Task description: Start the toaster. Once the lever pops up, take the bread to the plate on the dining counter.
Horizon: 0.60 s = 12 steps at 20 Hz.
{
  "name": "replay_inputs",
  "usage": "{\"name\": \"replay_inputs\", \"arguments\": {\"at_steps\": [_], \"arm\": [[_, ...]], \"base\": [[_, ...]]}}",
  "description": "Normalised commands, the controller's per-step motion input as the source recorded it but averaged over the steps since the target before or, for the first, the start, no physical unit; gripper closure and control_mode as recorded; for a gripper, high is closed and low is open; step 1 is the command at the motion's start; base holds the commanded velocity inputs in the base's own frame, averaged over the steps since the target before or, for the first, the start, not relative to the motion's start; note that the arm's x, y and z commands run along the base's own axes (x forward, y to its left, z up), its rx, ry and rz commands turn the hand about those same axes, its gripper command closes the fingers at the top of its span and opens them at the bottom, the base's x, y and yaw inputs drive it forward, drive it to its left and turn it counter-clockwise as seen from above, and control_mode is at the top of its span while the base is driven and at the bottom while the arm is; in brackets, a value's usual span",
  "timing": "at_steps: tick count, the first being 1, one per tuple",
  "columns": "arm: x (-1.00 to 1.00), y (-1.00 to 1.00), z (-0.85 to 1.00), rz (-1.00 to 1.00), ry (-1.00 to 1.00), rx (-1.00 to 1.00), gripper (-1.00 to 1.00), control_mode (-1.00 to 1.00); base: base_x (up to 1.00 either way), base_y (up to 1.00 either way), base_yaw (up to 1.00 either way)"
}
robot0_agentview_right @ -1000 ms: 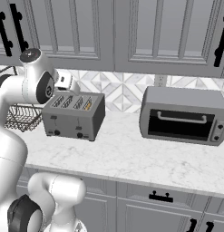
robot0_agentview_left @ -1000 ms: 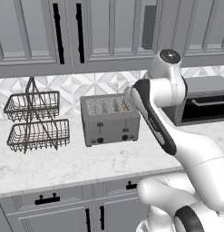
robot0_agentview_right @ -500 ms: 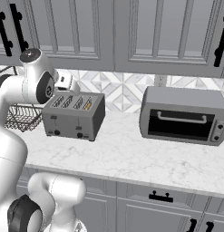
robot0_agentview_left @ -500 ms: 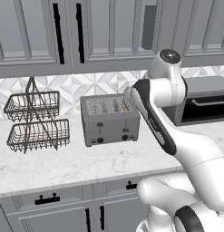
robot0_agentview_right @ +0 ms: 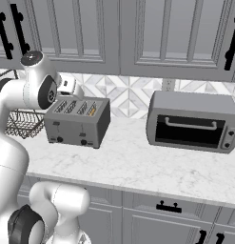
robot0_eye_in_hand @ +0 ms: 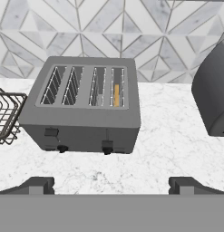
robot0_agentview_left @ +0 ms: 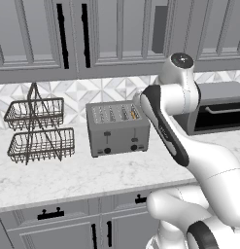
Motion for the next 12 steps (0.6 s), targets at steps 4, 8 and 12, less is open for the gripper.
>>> {"name": "replay_inputs", "arguments": {"at_steps": [4,8,12], "arm": [[0.00,0.00,0.00,0.00,0.00,0.00,-1.00,-1.00],[0.00,0.00,0.00,0.00,0.00,0.00,-1.00,-1.00],[0.00,0.00,0.00,0.00,0.00,0.00,-1.00,-1.00]], "base": [[0.00,0.00,0.00],[0.00,0.00,0.00],[0.00,0.00,0.00]]}}
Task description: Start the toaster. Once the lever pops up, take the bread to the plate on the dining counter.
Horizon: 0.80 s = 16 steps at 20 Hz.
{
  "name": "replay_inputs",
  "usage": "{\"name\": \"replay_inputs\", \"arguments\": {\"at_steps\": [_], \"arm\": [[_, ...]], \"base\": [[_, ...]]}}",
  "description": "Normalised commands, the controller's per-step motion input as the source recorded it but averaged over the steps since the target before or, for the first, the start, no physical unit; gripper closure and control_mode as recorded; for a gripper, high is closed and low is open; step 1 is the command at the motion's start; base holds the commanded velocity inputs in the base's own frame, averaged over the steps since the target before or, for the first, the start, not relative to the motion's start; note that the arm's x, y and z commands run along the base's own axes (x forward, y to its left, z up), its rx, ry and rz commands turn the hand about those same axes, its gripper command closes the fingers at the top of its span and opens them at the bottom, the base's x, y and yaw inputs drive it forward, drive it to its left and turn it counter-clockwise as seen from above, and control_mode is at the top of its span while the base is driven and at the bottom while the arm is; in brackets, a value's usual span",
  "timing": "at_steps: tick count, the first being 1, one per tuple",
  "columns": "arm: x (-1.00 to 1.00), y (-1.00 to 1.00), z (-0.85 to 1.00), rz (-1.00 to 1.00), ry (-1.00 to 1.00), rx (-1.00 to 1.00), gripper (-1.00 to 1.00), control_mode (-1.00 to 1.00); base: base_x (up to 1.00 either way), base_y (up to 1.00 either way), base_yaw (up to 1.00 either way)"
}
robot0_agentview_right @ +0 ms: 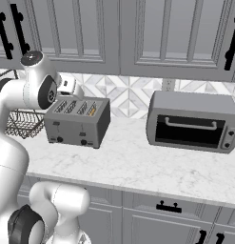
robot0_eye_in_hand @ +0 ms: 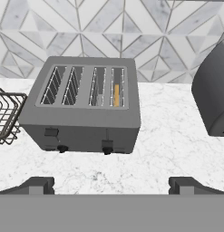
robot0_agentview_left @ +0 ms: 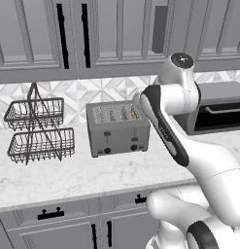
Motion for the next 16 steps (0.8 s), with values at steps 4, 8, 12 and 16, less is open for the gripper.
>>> {"name": "replay_inputs", "arguments": {"at_steps": [4,8,12,16], "arm": [[0.00,0.00,0.00,0.00,0.00,0.00,-1.00,-1.00],[0.00,0.00,0.00,0.00,0.00,0.00,-1.00,-1.00],[0.00,0.00,0.00,0.00,0.00,0.00,-1.00,-1.00],[0.00,0.00,0.00,0.00,0.00,0.00,-1.00,-1.00]], "base": [[0.00,0.00,0.00],[0.00,0.00,0.00],[0.00,0.00,0.00],[0.00,0.00,0.00]]}}
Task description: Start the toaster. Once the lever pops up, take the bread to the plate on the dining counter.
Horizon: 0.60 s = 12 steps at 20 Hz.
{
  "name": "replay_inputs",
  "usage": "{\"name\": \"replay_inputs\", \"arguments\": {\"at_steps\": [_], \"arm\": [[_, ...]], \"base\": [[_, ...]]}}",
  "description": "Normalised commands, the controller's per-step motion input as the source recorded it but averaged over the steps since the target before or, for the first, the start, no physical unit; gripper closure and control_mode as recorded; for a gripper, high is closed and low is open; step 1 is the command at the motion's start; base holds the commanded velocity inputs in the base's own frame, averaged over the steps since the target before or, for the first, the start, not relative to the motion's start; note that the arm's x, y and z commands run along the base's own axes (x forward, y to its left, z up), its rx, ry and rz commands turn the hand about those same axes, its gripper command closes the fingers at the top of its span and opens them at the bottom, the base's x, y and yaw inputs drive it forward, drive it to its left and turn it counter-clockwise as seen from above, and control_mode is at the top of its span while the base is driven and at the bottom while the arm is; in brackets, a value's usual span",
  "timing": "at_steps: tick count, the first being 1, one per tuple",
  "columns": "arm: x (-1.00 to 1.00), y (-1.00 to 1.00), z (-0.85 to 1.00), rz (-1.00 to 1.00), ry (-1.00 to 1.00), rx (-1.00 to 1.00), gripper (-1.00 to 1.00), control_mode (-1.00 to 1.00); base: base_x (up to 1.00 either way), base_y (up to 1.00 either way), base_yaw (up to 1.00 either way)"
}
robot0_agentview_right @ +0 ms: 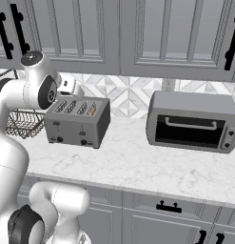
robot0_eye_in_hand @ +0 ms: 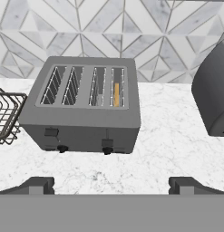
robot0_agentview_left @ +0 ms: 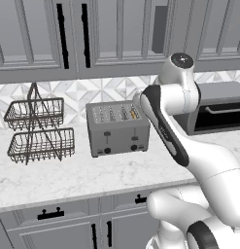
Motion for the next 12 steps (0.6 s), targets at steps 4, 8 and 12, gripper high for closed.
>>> {"name": "replay_inputs", "arguments": {"at_steps": [4,8,12], "arm": [[0.00,0.00,0.00,0.00,0.00,0.00,-1.00,-1.00],[0.00,0.00,0.00,0.00,0.00,0.00,-1.00,-1.00],[0.00,0.00,0.00,0.00,0.00,0.00,-1.00,-1.00]], "base": [[0.00,0.00,0.00],[0.00,0.00,0.00],[0.00,0.00,0.00]]}}
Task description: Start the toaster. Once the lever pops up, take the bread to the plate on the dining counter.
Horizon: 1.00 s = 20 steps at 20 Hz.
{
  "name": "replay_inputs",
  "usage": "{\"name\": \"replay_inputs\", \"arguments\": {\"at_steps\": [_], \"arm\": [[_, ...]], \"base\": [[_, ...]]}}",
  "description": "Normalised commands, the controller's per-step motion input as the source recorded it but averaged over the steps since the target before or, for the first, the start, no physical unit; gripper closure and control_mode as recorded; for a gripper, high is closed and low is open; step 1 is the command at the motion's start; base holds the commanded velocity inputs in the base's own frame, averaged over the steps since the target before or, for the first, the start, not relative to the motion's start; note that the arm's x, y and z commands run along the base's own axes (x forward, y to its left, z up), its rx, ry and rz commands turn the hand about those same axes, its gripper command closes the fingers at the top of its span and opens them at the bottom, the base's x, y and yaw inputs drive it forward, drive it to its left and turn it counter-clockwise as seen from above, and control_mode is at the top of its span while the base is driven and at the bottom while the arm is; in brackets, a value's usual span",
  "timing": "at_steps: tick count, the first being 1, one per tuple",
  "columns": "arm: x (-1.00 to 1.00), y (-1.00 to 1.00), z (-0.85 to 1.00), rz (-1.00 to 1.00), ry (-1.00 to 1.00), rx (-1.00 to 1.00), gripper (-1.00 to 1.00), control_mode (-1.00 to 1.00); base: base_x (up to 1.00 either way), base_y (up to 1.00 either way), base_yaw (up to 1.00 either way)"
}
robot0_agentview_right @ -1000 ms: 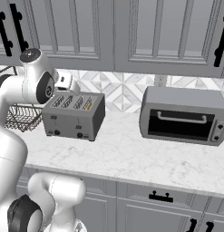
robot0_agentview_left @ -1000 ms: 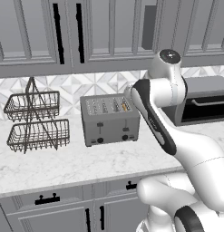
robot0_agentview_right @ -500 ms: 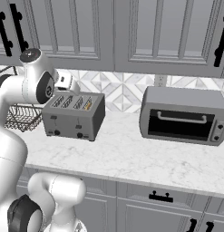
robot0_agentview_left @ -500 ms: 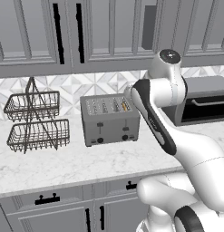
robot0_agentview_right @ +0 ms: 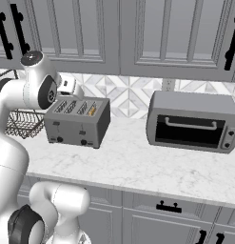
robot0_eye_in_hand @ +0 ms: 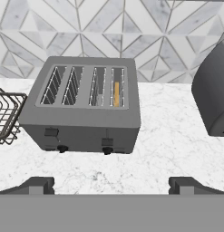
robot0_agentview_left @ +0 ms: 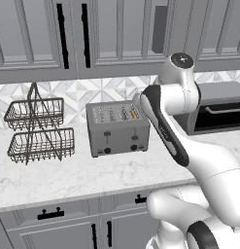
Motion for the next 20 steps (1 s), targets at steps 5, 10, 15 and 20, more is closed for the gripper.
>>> {"name": "replay_inputs", "arguments": {"at_steps": [5,10,15,20], "arm": [[0.00,0.00,0.00,0.00,0.00,0.00,-1.00,-1.00],[0.00,0.00,0.00,0.00,0.00,0.00,-1.00,-1.00],[0.00,0.00,0.00,0.00,0.00,0.00,-1.00,-1.00],[0.00,0.00,0.00,0.00,0.00,0.00,-1.00,-1.00]], "base": [[0.00,0.00,0.00],[0.00,0.00,0.00],[0.00,0.00,0.00],[0.00,0.00,0.00]]}}
